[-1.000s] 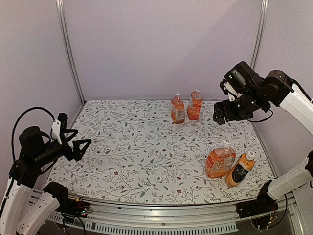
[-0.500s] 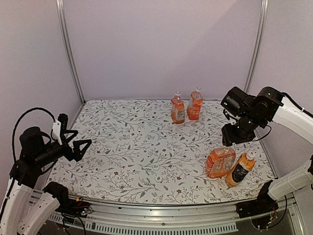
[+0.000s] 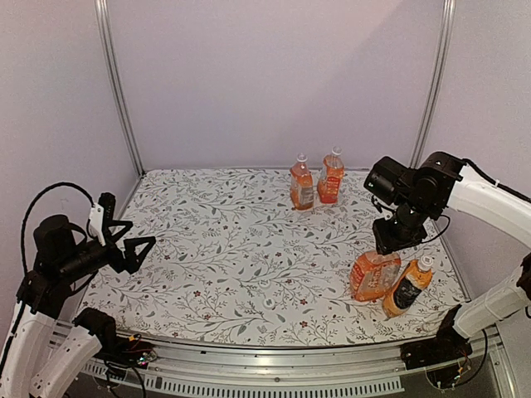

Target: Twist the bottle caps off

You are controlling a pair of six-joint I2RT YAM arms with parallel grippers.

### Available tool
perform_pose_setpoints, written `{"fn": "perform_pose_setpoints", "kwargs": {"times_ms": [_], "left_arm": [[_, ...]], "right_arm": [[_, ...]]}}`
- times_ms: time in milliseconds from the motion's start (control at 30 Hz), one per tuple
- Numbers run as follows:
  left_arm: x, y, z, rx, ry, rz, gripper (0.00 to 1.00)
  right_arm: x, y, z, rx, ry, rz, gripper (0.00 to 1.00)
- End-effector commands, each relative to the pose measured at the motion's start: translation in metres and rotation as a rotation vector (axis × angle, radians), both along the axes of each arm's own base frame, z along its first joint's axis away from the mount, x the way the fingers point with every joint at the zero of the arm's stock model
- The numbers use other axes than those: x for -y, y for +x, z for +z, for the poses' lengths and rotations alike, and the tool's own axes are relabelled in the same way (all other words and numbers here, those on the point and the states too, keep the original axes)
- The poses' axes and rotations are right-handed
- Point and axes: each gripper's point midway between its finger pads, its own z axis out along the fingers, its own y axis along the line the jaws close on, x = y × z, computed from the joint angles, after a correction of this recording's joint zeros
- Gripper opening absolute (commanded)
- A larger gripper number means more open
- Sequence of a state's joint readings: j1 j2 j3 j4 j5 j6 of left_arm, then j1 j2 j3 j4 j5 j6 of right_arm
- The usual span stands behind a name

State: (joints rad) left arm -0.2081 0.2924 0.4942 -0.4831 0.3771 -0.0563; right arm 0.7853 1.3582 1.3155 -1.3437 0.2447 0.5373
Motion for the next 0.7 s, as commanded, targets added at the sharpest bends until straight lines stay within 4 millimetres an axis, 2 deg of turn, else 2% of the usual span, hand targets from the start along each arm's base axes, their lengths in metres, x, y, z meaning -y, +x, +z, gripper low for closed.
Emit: {"fn": "perform_pose_setpoints", "kwargs": {"times_ms": [0,167,200,300,367,433,567,667], "left_arm": [[-0.002,0.002,-0.003,0.007,0.003,0.007,1.0],[-0.002,0.002,-0.003,0.007,0.002,0.006,1.0],[-0.002,0.002,-0.003,0.008,0.002,0.006,1.0],[-0.002,0.001,-0.001,0.014,0.001,0.005,1.0],[-0.002,0.001,0.0,0.017,0.003,0.003,0.99],[-0.001,-0.001,0.004,0.023,0.003,-0.007,0.99],[0.005,-0.008,0.017,0.042,0.005,-0.054,0.95],[0.021,-0.02,0.049,0.119,0.019,-0.178,0.95]], "right_arm": [[-0.009,0.001,-0.002,-0.024,0.007,0.032,0.41],[-0.014,0.002,0.003,-0.018,0.03,0.058,0.05],[-0.015,0.003,0.005,-0.013,0.033,0.065,0.0],[-0.021,0.008,0.018,0.013,0.055,0.082,0.0],[-0.034,0.013,0.032,0.032,0.11,0.111,0.0],[-0.067,0.016,0.055,0.081,0.222,0.187,0.0],[-0.158,-0.003,0.122,0.207,0.483,0.434,0.0],[-0.217,-0.015,0.158,0.249,0.644,0.52,0.0]]}}
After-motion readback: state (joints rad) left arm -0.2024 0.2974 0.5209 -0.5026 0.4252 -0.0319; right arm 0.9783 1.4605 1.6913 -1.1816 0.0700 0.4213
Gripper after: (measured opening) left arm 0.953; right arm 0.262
